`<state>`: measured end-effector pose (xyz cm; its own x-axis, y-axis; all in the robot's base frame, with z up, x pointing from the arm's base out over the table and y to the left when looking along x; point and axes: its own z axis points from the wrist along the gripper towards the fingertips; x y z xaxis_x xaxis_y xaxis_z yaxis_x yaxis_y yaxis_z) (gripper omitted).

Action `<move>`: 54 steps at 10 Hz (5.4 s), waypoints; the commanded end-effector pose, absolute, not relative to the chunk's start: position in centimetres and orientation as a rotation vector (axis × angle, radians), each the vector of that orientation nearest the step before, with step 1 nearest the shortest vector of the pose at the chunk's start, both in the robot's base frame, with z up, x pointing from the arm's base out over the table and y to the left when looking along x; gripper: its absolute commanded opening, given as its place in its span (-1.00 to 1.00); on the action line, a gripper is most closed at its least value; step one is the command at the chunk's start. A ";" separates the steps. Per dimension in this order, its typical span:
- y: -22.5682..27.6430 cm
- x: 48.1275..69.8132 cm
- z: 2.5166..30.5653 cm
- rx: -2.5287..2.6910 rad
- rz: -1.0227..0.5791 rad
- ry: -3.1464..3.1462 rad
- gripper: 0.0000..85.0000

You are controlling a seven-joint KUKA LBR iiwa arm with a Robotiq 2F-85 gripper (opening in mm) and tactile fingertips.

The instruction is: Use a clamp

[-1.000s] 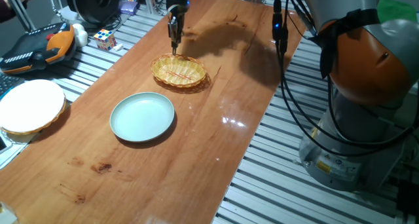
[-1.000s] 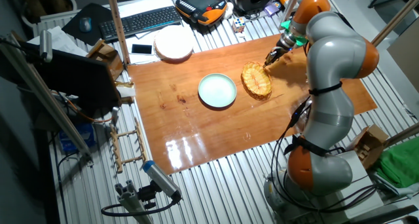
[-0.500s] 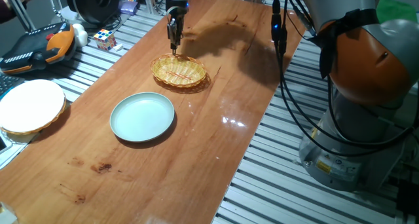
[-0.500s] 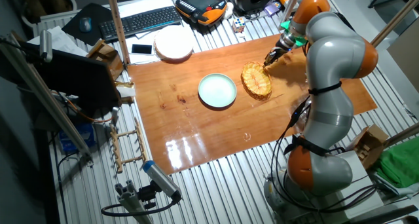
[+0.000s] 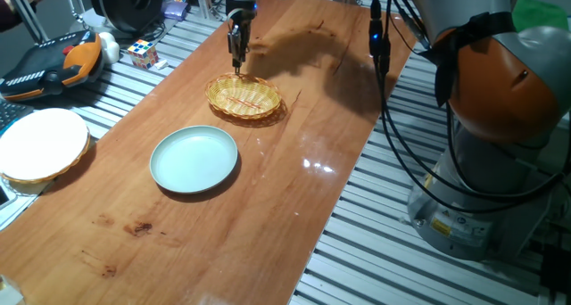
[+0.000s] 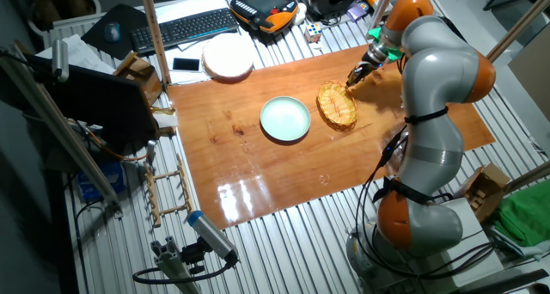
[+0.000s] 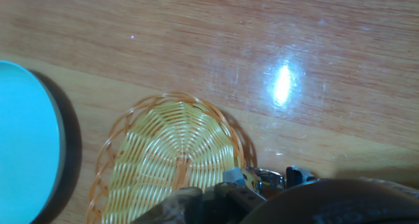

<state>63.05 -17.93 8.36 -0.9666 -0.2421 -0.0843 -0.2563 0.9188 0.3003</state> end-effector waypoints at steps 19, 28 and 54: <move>-18.3 63.1 9.0 -0.360 0.595 3.036 -0.19; -18.2 63.1 9.3 -0.386 0.582 3.046 -0.88; -5.7 59.7 14.9 0.087 0.309 3.094 -0.98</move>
